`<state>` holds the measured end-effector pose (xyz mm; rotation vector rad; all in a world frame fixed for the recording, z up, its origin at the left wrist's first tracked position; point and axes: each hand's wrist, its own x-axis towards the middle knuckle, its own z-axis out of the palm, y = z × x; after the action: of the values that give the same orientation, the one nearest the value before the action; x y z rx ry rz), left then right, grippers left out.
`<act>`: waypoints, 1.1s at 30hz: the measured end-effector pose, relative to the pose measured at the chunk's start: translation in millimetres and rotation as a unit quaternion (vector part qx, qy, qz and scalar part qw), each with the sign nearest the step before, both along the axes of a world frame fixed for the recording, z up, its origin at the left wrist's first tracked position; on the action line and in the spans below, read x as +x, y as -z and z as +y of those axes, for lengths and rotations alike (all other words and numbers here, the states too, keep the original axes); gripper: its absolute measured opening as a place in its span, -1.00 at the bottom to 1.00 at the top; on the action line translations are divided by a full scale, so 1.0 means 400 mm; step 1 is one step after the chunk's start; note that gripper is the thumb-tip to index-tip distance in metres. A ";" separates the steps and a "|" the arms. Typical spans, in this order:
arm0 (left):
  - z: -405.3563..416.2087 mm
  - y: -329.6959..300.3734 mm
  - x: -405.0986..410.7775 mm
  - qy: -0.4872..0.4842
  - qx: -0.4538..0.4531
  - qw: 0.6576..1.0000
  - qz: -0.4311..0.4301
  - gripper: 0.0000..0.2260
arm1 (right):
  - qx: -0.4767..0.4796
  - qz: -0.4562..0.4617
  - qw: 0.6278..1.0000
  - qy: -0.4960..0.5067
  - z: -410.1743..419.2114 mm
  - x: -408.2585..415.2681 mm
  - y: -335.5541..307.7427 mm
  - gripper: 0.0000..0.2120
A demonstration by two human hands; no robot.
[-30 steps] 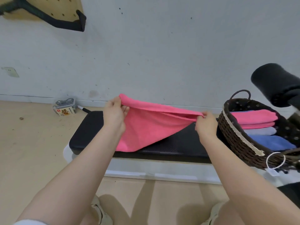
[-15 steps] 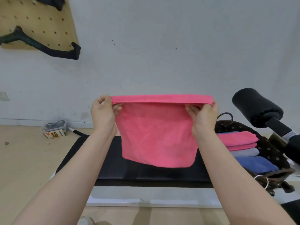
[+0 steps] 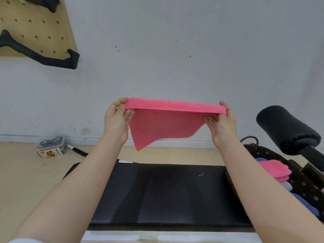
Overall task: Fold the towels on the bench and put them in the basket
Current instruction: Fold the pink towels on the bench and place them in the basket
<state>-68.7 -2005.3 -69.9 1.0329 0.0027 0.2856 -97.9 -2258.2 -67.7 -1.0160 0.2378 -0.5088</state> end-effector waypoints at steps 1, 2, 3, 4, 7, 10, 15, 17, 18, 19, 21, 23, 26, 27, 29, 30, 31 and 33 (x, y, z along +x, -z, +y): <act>0.000 0.018 -0.003 -0.003 0.024 1.000 0.011 -0.75 | -0.037 0.024 0.999 0.021 -0.006 -0.009 0.013 -0.73; 0.002 0.048 -0.005 -0.008 0.065 0.997 0.036 -0.75 | -0.082 0.061 0.994 0.047 -0.012 -0.018 0.037 -0.75; 0.007 0.084 -0.011 -0.010 0.110 0.991 0.072 -0.76 | -0.126 0.105 0.984 0.068 -0.021 -0.027 0.071 -0.75; 0.015 0.127 -0.019 -0.002 0.154 0.982 0.113 -0.77 | -0.163 0.150 0.972 0.073 -0.028 -0.038 0.112 -0.73; 0.043 0.258 -0.055 0.071 0.254 0.936 0.232 -0.77 | -0.223 0.278 0.934 0.011 -0.046 -0.085 0.239 -0.71; 0.066 0.357 -0.110 0.111 0.311 0.894 0.304 -0.76 | -0.301 0.374 0.872 -0.099 -0.047 -0.152 0.347 -0.79; 0.078 0.444 -0.191 0.105 0.346 0.874 0.325 -0.70 | -0.333 0.373 0.853 -0.150 -0.039 -0.249 0.426 -0.84; 0.083 0.459 -0.210 0.083 0.366 0.869 0.321 -0.74 | -0.332 0.368 0.856 -0.148 -0.036 -0.272 0.440 -0.78; 0.089 0.465 -0.219 0.077 0.387 0.865 0.310 -0.78 | -0.331 0.363 0.861 -0.136 -0.035 -0.279 0.448 -0.77; 0.096 0.469 -0.230 0.078 0.416 0.856 0.296 -0.82 | -0.334 0.358 0.862 -0.130 -0.035 -0.289 0.455 -0.77; 0.109 0.474 -0.259 0.103 0.491 0.822 0.272 -0.80 | -0.364 0.354 0.847 -0.160 -0.037 -0.315 0.467 -0.82; 0.122 0.479 -0.282 0.129 0.584 0.766 0.236 -0.71 | -0.421 0.346 0.809 -0.218 -0.049 -0.345 0.473 -0.91; 0.132 0.489 -0.301 0.124 0.680 0.706 0.157 -0.73 | -0.537 0.329 0.731 -0.262 -0.071 -0.376 0.467 -0.85; 0.134 0.491 -0.307 0.117 0.697 0.695 0.135 -0.79 | -0.565 0.320 0.717 -0.253 -0.073 -0.383 0.463 -0.87; 0.139 0.489 -0.319 0.095 0.722 0.678 0.104 -0.85 | -0.563 0.284 0.747 -0.212 -0.072 -0.398 0.453 -0.93; 0.145 0.489 -0.323 0.080 0.727 0.675 0.093 -0.85 | -0.538 0.252 0.782 -0.189 -0.068 -0.408 0.448 -0.96; 0.150 0.486 -0.328 0.065 0.723 0.683 0.084 -0.85 | -0.516 0.210 0.814 -0.163 -0.062 -0.417 0.440 -0.98; 0.163 0.475 -0.333 0.067 0.686 0.721 0.074 -0.87 | -0.492 0.147 0.848 -0.127 -0.054 -0.430 0.421 -0.94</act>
<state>-201.9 -1940.2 -259.9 2.5453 -0.1648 0.0143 -269.7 -2279.8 -236.2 -2.1120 0.0947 -0.1998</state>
